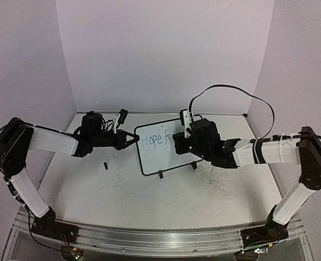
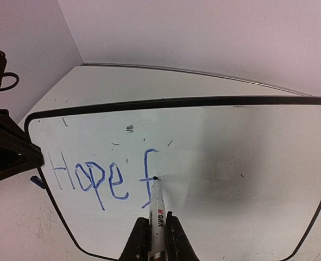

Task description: Write a sentence on the whiteboard

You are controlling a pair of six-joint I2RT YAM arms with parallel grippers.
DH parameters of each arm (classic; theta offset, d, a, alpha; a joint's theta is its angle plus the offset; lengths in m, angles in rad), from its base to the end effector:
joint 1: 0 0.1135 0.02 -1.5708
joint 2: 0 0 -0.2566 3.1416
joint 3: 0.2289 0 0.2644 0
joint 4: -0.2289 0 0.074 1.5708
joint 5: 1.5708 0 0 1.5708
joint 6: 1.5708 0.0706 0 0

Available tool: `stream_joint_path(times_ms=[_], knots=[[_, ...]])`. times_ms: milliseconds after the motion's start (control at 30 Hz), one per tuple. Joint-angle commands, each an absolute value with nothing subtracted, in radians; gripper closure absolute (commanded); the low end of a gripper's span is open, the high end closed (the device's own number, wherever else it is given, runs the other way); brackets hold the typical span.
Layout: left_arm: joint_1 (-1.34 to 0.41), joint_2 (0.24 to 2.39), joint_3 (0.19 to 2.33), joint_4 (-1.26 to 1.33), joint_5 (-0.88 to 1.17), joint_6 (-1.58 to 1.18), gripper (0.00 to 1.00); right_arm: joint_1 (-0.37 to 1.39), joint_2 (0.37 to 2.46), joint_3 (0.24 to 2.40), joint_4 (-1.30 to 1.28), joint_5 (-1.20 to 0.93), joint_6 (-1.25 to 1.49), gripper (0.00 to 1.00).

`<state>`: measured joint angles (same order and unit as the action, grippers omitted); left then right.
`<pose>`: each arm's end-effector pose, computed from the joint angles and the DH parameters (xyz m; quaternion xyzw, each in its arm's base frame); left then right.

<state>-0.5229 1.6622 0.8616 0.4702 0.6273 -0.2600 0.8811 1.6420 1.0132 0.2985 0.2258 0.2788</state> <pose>0.3171 -0.2306 0.1834 0.2792 0.7439 -0.4430 0.4152 0.2775 0.3115 0.2202 -0.1773 0.7916 0.2398 0.5333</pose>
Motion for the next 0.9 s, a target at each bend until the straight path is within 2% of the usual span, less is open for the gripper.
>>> stream_joint_path(times_ms=[0,167,867], knots=[[-0.522,1.629,0.852,0.453,0.594,-0.219,1.00,0.869,1.474,0.930,0.356,0.266,0.272,1.00],[-0.522,1.632,0.853,0.451,0.593,-0.218,1.00,0.861,1.460,0.907,0.363,0.116,0.203,1.00],[-0.522,1.630,0.852,0.431,0.579,-0.216,1.00,0.838,1.557,0.969,0.333,0.095,0.234,1.00]])
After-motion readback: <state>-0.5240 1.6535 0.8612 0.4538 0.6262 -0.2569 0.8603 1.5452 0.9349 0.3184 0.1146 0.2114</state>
